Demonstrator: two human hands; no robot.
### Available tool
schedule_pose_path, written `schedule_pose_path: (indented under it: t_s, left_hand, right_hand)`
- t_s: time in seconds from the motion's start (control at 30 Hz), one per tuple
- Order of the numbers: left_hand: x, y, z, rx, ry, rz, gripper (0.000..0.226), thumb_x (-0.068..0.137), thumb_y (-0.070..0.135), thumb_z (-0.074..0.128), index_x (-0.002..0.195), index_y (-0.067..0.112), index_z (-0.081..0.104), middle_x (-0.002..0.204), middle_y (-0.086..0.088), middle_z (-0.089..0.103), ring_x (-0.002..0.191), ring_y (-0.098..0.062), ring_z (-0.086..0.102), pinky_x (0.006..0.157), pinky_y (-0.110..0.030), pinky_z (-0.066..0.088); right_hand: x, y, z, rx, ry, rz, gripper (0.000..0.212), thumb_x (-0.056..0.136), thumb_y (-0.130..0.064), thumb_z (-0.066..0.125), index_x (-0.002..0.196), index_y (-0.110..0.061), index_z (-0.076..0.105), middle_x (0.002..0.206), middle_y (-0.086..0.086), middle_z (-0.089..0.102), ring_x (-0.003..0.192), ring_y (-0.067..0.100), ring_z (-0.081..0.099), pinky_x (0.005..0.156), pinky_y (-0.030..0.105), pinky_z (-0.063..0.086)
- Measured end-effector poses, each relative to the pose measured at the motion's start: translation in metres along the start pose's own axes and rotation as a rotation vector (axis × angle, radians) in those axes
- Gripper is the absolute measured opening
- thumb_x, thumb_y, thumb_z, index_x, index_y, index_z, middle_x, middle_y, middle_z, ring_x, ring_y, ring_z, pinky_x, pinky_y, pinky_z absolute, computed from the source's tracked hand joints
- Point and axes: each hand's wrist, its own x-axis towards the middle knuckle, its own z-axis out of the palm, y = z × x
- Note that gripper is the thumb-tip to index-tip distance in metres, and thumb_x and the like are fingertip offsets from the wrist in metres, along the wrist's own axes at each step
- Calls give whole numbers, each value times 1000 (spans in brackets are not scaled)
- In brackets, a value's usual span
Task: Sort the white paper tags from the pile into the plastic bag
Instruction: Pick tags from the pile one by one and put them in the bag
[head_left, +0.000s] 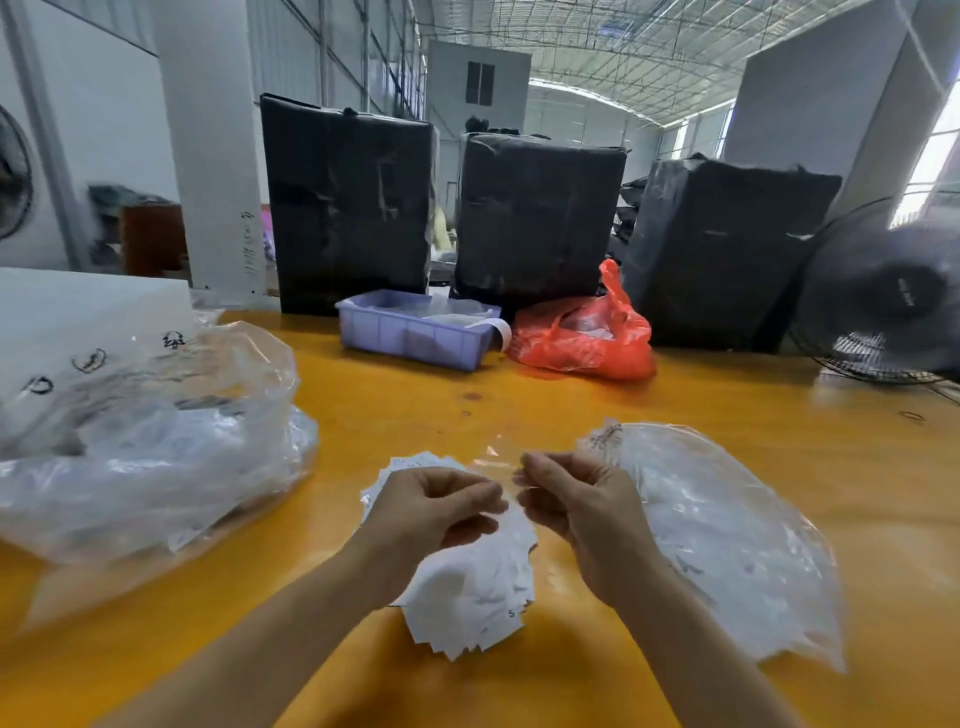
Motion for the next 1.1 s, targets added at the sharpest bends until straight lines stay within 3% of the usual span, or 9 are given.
schedule_pose_path:
  t_s: [0.2, 0.33, 0.53, 0.6, 0.67, 0.77, 0.87, 1.0, 1.1]
  left_hand:
    - [4, 2, -2, -209, 180, 52, 9, 82, 13, 67, 77, 6, 69, 82, -9, 75, 67, -14, 70, 58, -18, 55]
    - [6, 2, -6, -207, 171, 64, 22, 68, 25, 73, 77, 5, 67, 79, -8, 74, 66, -14, 69, 57, -19, 53]
    - [8, 11, -21, 106, -33, 119, 72, 49, 42, 79, 115, 26, 55, 102, 1, 73, 89, -11, 70, 74, -24, 53]
    - [7, 13, -25, 218, -95, 165, 65, 55, 32, 81, 115, 26, 59, 94, 2, 74, 87, -10, 70, 71, -20, 54]
    - [6, 13, -28, 280, -123, 193, 40, 60, 22, 80, 99, 17, 70, 79, 1, 74, 75, -9, 70, 66, -17, 52]
    - [7, 14, -31, 272, -14, 256, 11, 66, 17, 79, 74, 11, 74, 64, 3, 71, 57, -3, 61, 57, -14, 49]
    - [13, 13, -39, 142, 194, 255, 10, 67, 14, 80, 70, 10, 71, 58, 4, 68, 52, -2, 59, 53, -11, 46]
    - [17, 10, -44, 62, 299, 179, 15, 68, 9, 80, 72, 9, 65, 62, -1, 68, 56, -6, 63, 58, -18, 48]
    - [17, 10, -44, -3, 296, 165, 20, 67, 6, 79, 75, 7, 61, 74, -11, 69, 59, -13, 65, 63, -23, 50]
  right_hand:
    - [0, 1, 1, -58, -72, 62, 6, 83, -5, 66, 77, -5, 68, 74, 11, 73, 62, 16, 66, 57, 22, 52]
    - [-1, 3, 4, -124, -126, 73, 4, 80, -7, 70, 80, -4, 67, 78, 11, 73, 66, 16, 67, 60, 23, 53]
    - [-3, 5, 2, -318, -167, -16, 11, 78, -11, 74, 80, -2, 69, 73, 9, 70, 65, 13, 65, 60, 21, 50]
    - [-5, 6, 4, -381, -217, -32, 15, 79, -12, 73, 83, 1, 68, 75, 14, 70, 63, 11, 64, 59, 19, 50]
    - [-7, 8, 8, -405, -235, -66, 14, 82, -14, 71, 85, 0, 68, 78, 12, 72, 63, 11, 65, 59, 18, 51]
    - [-7, 12, 12, -458, -110, -192, 8, 87, -17, 66, 89, -9, 67, 76, 3, 72, 64, 12, 66, 58, 17, 52]
    - [-9, 19, 14, -842, -115, -460, 19, 83, -26, 71, 98, -15, 70, 85, -9, 69, 75, 3, 63, 65, 13, 49]
    - [-15, 32, 31, -1230, -371, -498, 54, 77, -55, 67, 118, -20, 64, 118, -7, 63, 114, 9, 48, 95, 22, 39]
    - [-13, 35, 32, -1444, -361, -502, 48, 85, -49, 57, 123, -20, 60, 119, -3, 64, 114, 16, 48, 95, 28, 38]
